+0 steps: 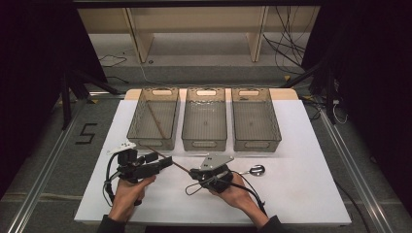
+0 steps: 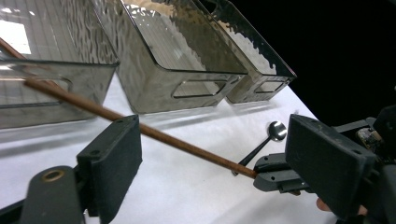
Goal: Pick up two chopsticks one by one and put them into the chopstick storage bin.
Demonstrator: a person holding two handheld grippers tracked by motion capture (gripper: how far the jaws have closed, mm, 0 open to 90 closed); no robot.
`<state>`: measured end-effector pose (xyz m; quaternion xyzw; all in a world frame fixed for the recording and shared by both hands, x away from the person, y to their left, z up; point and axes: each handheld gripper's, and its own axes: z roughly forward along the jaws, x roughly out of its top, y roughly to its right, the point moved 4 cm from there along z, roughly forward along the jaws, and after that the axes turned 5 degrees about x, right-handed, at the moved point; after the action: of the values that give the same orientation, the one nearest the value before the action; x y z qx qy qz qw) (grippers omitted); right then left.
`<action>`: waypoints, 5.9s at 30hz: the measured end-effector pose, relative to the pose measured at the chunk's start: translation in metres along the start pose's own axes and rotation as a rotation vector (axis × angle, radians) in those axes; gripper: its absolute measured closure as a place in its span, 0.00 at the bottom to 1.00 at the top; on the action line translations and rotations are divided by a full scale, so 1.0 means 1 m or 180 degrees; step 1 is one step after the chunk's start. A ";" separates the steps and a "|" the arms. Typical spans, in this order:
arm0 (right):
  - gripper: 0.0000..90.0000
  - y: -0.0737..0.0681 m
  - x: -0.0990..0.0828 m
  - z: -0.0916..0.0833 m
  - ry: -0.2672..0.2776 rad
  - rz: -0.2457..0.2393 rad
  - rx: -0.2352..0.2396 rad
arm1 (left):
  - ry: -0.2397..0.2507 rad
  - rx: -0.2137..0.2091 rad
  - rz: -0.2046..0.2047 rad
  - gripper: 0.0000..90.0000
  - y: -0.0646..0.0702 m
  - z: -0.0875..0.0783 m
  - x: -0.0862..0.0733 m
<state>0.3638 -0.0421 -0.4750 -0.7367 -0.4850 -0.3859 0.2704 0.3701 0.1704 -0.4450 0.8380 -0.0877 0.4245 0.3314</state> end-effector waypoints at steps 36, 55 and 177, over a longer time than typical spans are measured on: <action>0.95 -0.009 0.010 -0.007 0.0222 -0.0010 -0.0014 | -0.0167 -0.0385 -0.0291 0.65 0.015 0.025 -0.020; 0.93 -0.011 0.009 -0.006 0.0304 -0.0004 0.0036 | -0.0106 -0.0798 -0.0518 0.94 0.017 0.019 -0.016; 0.34 0.002 -0.059 -0.087 0.0383 0.0541 -0.0194 | -0.0873 0.0733 -0.0143 0.63 -0.095 0.084 0.127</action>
<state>0.3253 -0.1406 -0.4757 -0.7586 -0.3916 -0.4198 0.3082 0.5445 0.2071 -0.4284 0.9222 -0.0642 0.3059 0.2276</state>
